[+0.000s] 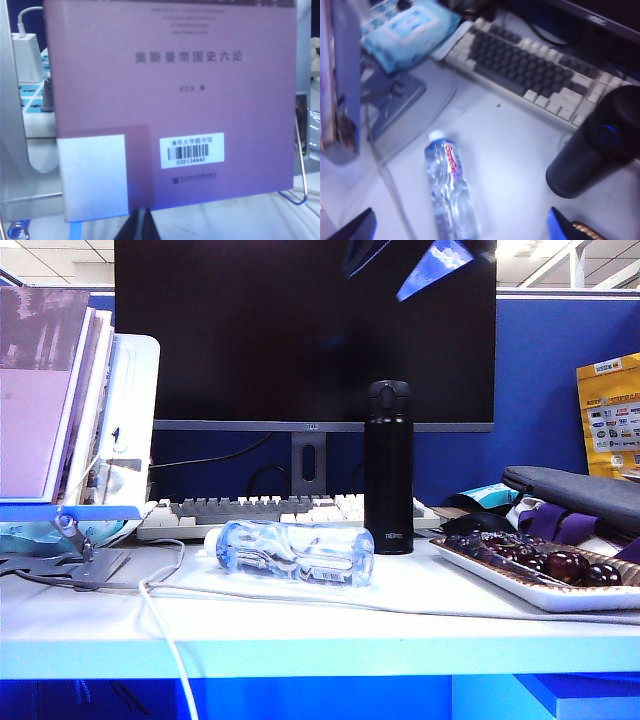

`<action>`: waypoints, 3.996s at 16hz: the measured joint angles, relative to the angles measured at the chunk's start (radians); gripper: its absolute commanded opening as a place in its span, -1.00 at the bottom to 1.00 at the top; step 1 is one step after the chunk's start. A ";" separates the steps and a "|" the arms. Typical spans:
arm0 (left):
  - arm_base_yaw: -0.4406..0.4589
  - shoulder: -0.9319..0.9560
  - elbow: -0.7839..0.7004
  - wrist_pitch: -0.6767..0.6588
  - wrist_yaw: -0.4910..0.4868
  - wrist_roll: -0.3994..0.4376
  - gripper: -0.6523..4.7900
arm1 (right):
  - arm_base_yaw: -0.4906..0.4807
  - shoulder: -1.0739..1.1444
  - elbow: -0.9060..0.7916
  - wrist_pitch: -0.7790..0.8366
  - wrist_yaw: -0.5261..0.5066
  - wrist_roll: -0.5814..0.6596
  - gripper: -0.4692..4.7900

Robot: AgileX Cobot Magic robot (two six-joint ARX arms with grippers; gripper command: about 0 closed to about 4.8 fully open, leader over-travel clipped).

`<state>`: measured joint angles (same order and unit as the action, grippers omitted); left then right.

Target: Pick up the mineral water bottle and place it vertically to the right of the black thermos cup.

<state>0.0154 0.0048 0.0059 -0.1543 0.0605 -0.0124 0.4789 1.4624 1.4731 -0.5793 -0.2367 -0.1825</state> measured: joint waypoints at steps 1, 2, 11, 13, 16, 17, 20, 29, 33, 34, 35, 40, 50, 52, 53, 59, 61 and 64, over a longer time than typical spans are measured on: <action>0.000 0.000 0.000 0.000 0.000 0.000 -0.77 | 0.019 0.014 0.002 0.017 0.016 -0.022 1.00; 0.000 0.000 0.000 0.000 0.000 0.000 -0.77 | 0.053 0.037 0.002 0.058 0.043 -0.049 1.00; 0.000 0.000 0.000 0.000 0.000 0.000 -0.77 | 0.249 0.354 0.076 0.177 0.225 -0.231 1.00; 0.000 0.000 0.000 0.000 0.000 0.000 -0.77 | 0.263 0.465 0.186 0.087 0.245 -0.282 1.00; 0.000 0.000 0.000 0.000 0.000 0.000 -0.77 | 0.266 0.560 0.309 -0.016 0.256 -0.307 1.00; 0.000 0.000 0.000 0.000 0.000 0.000 -0.77 | 0.266 0.609 0.375 -0.063 0.256 -0.321 1.00; 0.000 0.000 0.000 0.000 0.000 0.000 -0.77 | 0.266 0.697 0.493 -0.130 0.257 -0.356 1.00; 0.000 0.000 0.000 0.000 0.000 0.000 -0.77 | 0.257 0.752 0.513 -0.154 0.169 -0.371 1.00; 0.000 0.000 0.000 0.000 0.000 0.000 -0.77 | 0.249 0.792 0.515 -0.202 0.132 -0.336 1.00; 0.000 0.000 0.000 0.000 0.000 0.000 -0.77 | 0.249 0.799 0.515 -0.202 0.134 -0.334 1.00; 0.000 0.000 0.000 0.000 0.000 0.000 -0.77 | 0.249 0.802 0.516 -0.197 0.134 -0.327 1.00; 0.000 0.000 0.000 0.000 0.000 0.000 -0.77 | 0.241 0.815 0.520 -0.171 0.144 -0.291 0.82; 0.000 0.000 0.000 0.000 0.000 0.000 -0.77 | 0.228 0.858 0.525 -0.198 0.199 -0.254 0.14; 0.000 0.000 0.000 0.000 0.000 0.000 -0.77 | 0.230 0.858 0.525 -0.200 0.211 -0.255 0.08; 0.000 0.000 0.000 0.000 0.000 0.000 -0.77 | 0.230 0.858 0.525 -0.201 0.214 -0.255 0.08; 0.000 0.000 0.000 0.000 0.000 0.000 -0.77 | 0.227 0.871 0.687 -0.242 0.240 -0.206 0.08; 0.000 0.000 0.000 0.000 0.000 0.000 -0.77 | 0.221 0.866 0.764 -0.225 0.233 -0.169 0.08; 0.000 0.000 0.000 0.000 0.000 0.000 -0.77 | 0.189 0.866 0.868 -0.229 0.233 -0.076 0.08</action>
<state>0.0154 0.0048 0.0059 -0.1539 0.0605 -0.0124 0.6678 2.3283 2.3413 -0.8078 -0.0032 -0.2584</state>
